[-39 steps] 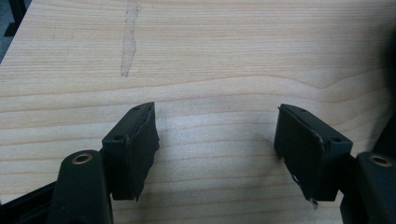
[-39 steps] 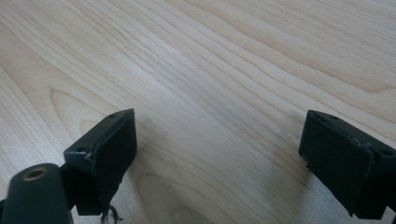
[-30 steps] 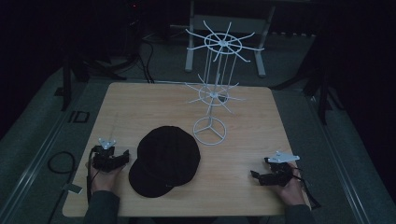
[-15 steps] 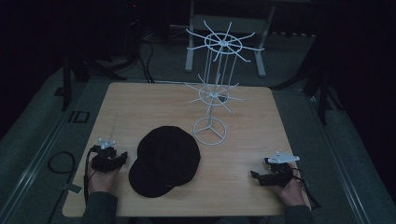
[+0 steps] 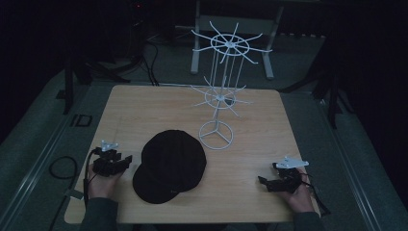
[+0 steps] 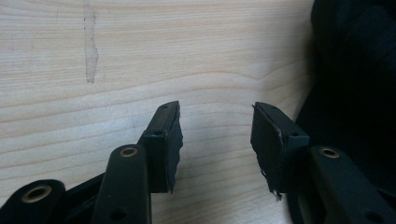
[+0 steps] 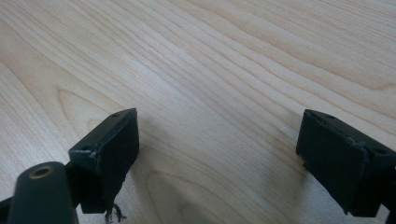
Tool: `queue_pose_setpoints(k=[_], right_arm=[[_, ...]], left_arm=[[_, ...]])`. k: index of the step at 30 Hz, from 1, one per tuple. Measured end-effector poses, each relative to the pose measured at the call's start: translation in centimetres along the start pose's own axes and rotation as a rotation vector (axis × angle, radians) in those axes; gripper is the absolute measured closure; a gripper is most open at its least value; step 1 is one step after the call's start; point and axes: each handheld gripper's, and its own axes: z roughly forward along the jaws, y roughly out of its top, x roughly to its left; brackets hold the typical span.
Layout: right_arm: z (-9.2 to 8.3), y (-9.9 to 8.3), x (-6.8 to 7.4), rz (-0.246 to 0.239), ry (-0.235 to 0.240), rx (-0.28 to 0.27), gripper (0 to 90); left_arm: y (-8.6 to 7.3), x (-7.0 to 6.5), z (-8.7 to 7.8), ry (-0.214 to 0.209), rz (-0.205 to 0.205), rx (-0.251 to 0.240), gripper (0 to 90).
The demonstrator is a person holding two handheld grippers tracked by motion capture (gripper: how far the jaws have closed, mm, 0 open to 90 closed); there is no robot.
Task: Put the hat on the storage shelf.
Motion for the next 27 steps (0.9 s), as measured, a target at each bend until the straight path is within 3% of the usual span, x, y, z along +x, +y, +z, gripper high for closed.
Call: queue_pose_setpoints(k=[6, 18, 27], right_arm=[[0.0, 0.0, 0.0, 0.000, -0.001, 0.000, 13.2], [0.0, 0.0, 0.0, 0.002, 0.000, 0.000, 13.3], [0.0, 0.0, 0.0, 0.002, 0.000, -0.001, 13.3]], left_arm=[[0.8, -0.4, -0.7, -0.027, 0.023, 0.006, 51.1], [3.3, -1.3, -2.7, -0.058, 0.046, -0.029, 49.9], [4.4, -2.5, -2.2, -0.089, 0.070, -0.027, 50.5]])
